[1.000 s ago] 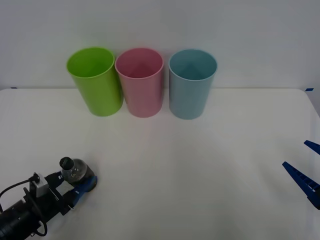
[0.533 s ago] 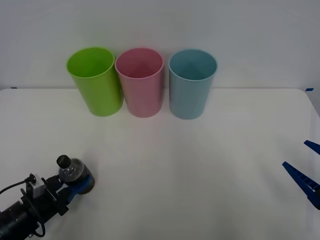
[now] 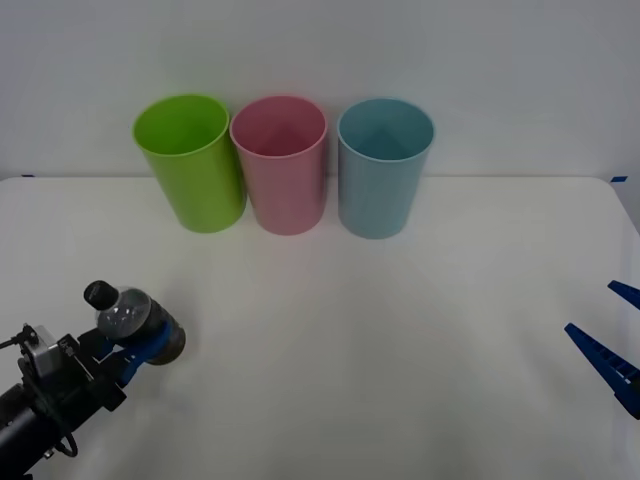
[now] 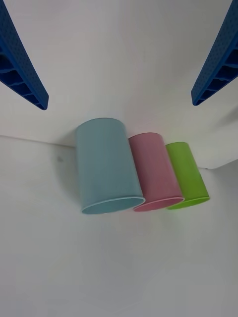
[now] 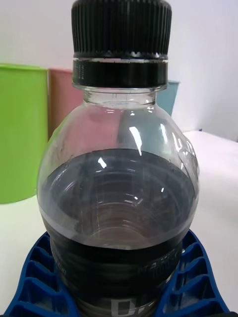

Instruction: Grasp the object on the table and drop it into the matching bin: aluminum can to the light blue bin, PET bottle to the pink bin.

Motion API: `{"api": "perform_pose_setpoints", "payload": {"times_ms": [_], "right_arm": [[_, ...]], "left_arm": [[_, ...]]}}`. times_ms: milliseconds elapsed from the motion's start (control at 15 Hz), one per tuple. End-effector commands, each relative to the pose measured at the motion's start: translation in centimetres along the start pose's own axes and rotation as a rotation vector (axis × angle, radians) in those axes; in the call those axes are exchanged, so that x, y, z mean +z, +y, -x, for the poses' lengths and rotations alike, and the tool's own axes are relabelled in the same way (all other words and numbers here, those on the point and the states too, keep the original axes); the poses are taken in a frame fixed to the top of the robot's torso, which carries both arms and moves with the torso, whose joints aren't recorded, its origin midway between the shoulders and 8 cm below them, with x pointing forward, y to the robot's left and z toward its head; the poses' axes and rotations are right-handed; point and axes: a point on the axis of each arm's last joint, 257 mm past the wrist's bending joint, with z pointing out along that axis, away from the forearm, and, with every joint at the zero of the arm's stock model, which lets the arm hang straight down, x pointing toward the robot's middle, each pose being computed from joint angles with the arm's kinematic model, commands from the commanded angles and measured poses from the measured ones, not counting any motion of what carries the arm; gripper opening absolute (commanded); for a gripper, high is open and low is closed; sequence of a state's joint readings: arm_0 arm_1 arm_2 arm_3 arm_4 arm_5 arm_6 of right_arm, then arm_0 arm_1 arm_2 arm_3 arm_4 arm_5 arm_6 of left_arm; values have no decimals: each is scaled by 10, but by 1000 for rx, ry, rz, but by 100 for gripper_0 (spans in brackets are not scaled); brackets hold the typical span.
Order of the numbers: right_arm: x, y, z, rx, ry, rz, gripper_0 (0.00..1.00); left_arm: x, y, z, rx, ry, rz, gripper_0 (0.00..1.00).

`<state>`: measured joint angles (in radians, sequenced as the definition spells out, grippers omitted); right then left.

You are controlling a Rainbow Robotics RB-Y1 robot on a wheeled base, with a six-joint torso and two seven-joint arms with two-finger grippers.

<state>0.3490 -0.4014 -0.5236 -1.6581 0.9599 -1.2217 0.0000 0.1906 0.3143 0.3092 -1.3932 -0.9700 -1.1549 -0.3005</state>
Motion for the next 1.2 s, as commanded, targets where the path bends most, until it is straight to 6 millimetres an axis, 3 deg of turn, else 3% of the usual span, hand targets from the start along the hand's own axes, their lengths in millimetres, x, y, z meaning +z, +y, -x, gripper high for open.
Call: {"api": "perform_pose_setpoints", "payload": {"times_ms": [67, 667, 1200], "right_arm": [[0, 0, 0, 0, 0, 0, 100], [0, 0, 0, 0, 0, 0, 100], [0, 0, 0, 0, 0, 0, 100]], "left_arm": [[8, 3, 37, -23, -35, 23, 0], [47, 3, 148, -94, -190, 36, 0], [125, 14, 223, -72, -310, 70, 0]]}}
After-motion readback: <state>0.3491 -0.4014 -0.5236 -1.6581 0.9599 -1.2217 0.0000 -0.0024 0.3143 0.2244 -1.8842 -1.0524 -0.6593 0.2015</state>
